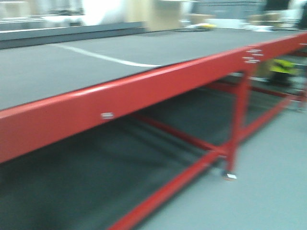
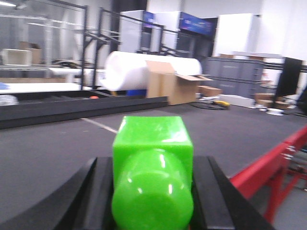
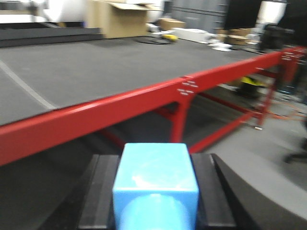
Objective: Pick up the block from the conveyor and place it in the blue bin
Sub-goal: 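Turn the base away from the conveyor while holding both blocks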
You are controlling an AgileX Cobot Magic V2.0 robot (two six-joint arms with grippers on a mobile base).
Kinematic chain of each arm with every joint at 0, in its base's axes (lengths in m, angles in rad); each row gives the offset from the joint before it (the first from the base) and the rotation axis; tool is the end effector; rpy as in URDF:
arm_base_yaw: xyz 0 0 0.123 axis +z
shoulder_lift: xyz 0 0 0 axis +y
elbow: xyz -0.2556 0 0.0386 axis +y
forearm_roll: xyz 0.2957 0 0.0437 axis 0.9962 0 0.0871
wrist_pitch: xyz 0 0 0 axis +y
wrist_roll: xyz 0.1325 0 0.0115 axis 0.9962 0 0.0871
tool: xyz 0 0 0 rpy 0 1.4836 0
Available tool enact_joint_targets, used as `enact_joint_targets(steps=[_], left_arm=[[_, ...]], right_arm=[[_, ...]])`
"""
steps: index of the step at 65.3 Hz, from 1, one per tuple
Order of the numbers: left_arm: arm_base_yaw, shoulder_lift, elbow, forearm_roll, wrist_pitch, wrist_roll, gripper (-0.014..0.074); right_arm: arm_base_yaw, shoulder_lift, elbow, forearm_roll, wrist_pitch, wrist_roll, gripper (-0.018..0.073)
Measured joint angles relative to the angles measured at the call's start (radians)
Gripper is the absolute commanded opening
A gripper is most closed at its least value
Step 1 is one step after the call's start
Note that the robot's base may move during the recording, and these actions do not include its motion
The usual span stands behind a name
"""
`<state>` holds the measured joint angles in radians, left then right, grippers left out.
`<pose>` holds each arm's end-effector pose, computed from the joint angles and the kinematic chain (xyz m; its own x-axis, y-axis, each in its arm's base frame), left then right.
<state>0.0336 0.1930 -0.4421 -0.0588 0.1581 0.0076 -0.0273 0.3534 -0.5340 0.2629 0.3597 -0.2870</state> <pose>0.1632 0.0042 0.3487 0.1784 -0.0445 -0.9829 -0.0155 0.9987 -0.0480 0.1889 0.0070 0.3330 -0.0778 -0.0379 -0.9962 -0.0671 0.9972 -0.0327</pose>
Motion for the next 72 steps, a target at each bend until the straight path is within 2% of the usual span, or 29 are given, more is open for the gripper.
enact_joint_targets(steps=[72], left_arm=[[0.000,0.000,0.000,0.000,0.000,0.000,-0.0111]], right_arm=[[0.000,-0.002,0.000,0.000,-0.001,0.000,-0.0160]])
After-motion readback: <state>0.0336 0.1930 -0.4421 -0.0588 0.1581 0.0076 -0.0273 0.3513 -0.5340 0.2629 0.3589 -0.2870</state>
